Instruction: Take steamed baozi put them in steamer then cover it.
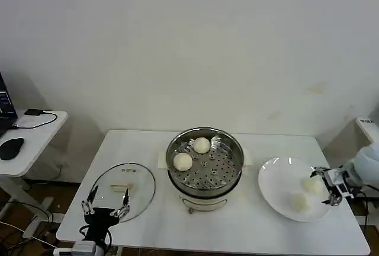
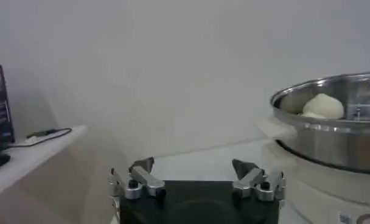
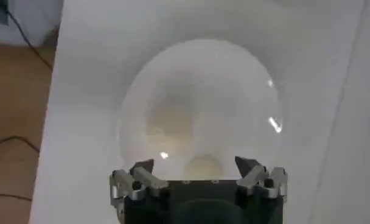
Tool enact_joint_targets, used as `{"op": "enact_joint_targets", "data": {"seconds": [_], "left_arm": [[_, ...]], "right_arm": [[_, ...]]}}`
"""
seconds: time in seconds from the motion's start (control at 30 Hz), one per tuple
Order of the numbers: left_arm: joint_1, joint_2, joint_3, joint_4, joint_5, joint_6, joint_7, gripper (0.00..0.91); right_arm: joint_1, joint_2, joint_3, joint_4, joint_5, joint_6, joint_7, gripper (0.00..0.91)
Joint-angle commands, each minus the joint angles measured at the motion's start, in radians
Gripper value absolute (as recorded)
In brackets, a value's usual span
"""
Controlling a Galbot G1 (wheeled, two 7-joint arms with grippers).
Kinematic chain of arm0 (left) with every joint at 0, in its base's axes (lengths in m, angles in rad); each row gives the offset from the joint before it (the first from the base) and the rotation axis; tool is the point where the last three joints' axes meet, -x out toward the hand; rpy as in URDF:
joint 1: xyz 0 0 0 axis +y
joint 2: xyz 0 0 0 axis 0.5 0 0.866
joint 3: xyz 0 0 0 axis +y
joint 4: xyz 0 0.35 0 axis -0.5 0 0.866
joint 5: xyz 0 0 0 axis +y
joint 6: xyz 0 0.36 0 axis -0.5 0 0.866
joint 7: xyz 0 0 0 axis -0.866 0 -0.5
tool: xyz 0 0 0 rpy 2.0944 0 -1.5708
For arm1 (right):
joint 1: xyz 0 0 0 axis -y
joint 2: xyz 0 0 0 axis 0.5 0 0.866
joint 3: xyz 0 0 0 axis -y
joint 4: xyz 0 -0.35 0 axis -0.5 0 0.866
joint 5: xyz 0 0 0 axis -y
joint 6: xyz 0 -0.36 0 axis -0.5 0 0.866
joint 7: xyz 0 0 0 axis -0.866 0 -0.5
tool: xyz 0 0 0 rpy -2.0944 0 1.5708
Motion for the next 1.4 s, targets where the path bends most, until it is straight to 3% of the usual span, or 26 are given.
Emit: {"op": "enact_joint_targets", "data": {"seconds": [0.03,0.27,0.53,0.67,1.0,1.2,1.4], "left_arm": [[0.007,0.000,-0.009,-0.002,0.005,0.002,0.000,0.907],[0.013,-0.001,-0.023,0.008,0.004,0.002,0.000,0.907],[0.011,-0.004,-0.027,0.009,0.003,0.002,-0.001,0.907],[0.011,-0.004,-0.027,0.007,0.003,0.002,-0.002,0.907],[0.010,-0.001,-0.027,0.005,0.003,0.002,-0.002,0.907],[0.011,0.000,-0.028,0.005,0.001,0.002,-0.003,0.907],[0.005,0.006,-0.031,0.007,-0.003,0.002,-0.003,0.907]], "right_arm": [[-0.298,0.123,0.217,-0.112,-0.045,0.030,0.012,0.907],[-0.333,0.202,0.254,-0.183,-0.069,0.008,0.004,0.907],[-0.298,0.215,0.221,-0.205,-0.075,-0.015,-0.012,0.907],[-0.297,0.227,0.220,-0.221,-0.077,-0.018,-0.013,0.877],[-0.285,0.222,0.217,-0.206,-0.066,-0.044,-0.025,0.635],[-0.261,0.204,0.208,-0.183,-0.053,-0.051,-0.030,0.635],[-0.115,0.148,0.148,-0.108,-0.001,-0.072,-0.051,0.635]]}}
